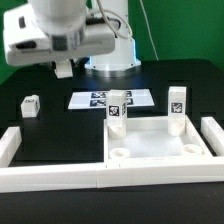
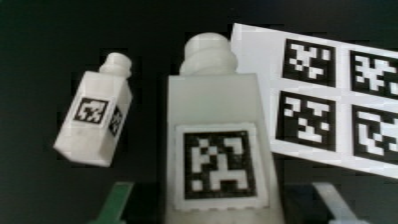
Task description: Assemble square table
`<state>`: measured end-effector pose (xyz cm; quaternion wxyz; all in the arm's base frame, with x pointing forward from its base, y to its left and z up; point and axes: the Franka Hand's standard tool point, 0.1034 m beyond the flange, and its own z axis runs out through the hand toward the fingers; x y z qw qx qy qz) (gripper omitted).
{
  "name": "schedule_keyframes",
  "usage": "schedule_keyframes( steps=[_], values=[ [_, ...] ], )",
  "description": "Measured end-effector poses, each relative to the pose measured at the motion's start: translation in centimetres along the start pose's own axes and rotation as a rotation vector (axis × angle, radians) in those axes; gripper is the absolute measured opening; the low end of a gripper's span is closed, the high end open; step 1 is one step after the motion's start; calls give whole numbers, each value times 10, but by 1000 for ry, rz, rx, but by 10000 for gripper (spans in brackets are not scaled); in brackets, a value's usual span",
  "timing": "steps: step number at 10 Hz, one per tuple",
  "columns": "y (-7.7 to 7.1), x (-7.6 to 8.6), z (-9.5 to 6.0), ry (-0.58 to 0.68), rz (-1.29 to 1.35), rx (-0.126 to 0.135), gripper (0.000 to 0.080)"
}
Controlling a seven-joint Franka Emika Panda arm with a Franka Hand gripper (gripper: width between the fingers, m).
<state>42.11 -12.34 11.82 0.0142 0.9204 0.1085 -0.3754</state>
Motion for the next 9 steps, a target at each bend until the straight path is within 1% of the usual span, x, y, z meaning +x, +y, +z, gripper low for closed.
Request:
schedule_keyframes(
  steps=[1, 2, 3, 4, 5, 6, 7, 8, 9],
  values=[
    [3, 9, 0, 89, 0, -19, 290],
    [2, 8, -1, 153, -7, -22, 290],
    [1, 9, -4, 191, -8, -28, 290],
    [0, 22, -20, 268, -11, -48, 290],
    [-3, 30, -43, 352, -17, -73, 290],
    [-7, 34, -65, 402, -21, -89, 290],
    [-13, 41, -91, 479, -7, -102, 290],
    [-23, 49, -117, 573, 25, -110, 290],
    [-35, 61, -139, 669, 98, -111, 290]
  ],
)
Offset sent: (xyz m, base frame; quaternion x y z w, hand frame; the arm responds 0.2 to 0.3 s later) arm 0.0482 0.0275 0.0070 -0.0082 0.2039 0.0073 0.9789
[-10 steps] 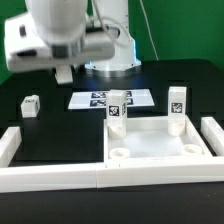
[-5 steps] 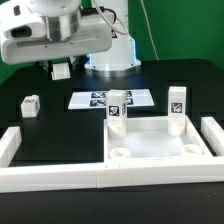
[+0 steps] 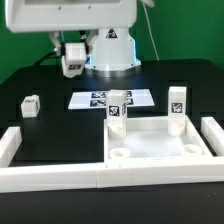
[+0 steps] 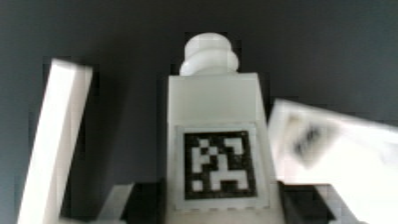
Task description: Assemble square table
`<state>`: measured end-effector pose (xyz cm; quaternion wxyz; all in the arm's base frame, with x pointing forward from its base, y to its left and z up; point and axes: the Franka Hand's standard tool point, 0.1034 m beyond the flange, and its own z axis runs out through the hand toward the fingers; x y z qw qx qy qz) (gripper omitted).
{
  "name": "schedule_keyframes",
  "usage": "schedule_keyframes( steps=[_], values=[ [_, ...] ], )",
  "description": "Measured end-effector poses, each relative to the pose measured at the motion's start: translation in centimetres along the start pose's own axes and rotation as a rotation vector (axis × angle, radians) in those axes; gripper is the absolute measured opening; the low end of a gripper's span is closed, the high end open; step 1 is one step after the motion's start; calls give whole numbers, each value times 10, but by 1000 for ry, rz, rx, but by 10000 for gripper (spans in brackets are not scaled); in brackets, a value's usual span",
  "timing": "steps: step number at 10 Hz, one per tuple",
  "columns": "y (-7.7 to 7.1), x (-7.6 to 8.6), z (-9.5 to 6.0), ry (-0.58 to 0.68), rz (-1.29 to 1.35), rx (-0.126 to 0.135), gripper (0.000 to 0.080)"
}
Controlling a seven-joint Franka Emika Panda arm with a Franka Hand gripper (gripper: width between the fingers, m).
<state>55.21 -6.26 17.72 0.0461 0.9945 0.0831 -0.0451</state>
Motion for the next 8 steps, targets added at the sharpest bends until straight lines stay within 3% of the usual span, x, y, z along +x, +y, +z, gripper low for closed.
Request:
schedule_keyframes(
  steps=[1, 3, 8],
  values=[
    [-17, 19, -6, 81, 52, -8, 290],
    [-31, 33, -7, 216, 118, 26, 290],
    [-27, 37, -3, 528, 87, -32, 290]
  ],
)
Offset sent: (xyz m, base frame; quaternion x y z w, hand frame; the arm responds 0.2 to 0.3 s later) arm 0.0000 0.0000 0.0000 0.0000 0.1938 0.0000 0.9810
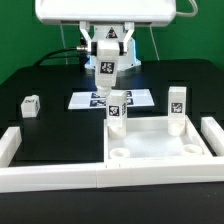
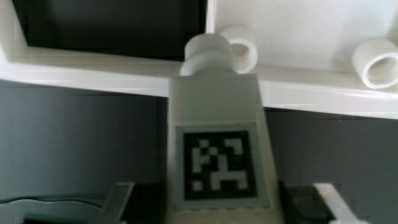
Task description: Assemble square table
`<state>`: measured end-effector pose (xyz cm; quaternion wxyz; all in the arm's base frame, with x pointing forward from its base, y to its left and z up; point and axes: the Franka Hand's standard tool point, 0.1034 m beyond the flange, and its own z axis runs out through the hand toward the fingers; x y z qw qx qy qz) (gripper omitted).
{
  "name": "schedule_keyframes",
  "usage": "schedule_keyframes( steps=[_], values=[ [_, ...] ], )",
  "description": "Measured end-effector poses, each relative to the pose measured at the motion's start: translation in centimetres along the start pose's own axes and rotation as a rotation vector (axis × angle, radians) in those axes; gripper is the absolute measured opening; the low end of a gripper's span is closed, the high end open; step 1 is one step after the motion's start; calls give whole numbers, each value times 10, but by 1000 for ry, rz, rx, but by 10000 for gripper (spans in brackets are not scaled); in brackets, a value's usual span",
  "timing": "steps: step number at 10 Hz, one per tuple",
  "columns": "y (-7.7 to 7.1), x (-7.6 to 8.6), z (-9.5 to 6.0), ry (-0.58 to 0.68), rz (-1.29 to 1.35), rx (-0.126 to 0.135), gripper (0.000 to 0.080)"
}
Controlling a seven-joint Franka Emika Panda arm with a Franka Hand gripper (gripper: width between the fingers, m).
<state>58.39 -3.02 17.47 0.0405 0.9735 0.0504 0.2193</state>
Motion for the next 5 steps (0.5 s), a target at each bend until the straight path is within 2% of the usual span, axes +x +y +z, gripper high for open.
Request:
schedule_keyframes(
  steps=[1, 2, 4, 5],
  values=[
    [-5, 3, 0, 105, 17, -10, 290],
    [-31, -6, 7, 184, 30, 5, 290],
    [-88, -8, 20, 218, 55, 52, 290],
    [-108, -9, 32, 167, 62, 72, 290]
  ],
)
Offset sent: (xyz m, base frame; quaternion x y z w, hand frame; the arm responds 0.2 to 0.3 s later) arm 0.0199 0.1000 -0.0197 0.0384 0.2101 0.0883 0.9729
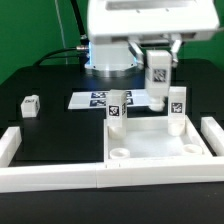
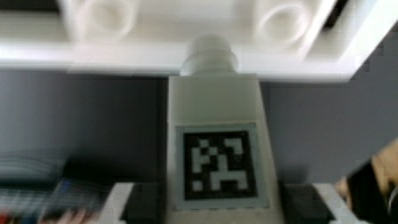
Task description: Assemble square table
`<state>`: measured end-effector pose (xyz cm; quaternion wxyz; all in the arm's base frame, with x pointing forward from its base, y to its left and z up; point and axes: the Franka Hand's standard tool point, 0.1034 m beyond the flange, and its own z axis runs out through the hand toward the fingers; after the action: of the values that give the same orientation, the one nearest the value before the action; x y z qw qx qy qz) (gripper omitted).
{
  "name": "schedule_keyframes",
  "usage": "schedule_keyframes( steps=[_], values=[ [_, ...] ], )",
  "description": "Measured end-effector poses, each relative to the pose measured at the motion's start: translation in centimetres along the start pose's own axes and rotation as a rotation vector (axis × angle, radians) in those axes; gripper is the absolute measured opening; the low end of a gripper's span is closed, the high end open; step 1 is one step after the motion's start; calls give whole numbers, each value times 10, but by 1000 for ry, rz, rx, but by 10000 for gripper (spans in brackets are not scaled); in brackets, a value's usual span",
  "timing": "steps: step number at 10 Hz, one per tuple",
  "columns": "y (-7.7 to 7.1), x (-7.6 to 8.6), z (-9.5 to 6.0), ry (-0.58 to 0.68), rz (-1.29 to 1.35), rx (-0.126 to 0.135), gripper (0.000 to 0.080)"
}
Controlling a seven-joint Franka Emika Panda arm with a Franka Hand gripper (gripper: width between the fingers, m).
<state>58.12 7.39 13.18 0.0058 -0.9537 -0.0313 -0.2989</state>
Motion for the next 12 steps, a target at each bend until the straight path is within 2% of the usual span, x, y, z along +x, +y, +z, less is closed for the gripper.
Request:
schedule_keyframes(
  steps=[1, 2, 5, 6, 7, 9, 11, 12],
  values=[
    [-14, 4, 6, 3, 5, 9, 290],
    [-25, -2, 12, -32, 12, 17, 290],
    [-24, -3, 12, -35, 4, 16, 290],
    [-20, -2, 13, -27, -9, 11, 290],
    [-10, -2, 16, -13, -12, -1, 290],
    [-7, 12, 20, 7, -8, -3, 290],
    [4, 23, 29, 19, 2, -15, 290],
    [2, 26, 33, 20, 2, -13, 290]
  ],
)
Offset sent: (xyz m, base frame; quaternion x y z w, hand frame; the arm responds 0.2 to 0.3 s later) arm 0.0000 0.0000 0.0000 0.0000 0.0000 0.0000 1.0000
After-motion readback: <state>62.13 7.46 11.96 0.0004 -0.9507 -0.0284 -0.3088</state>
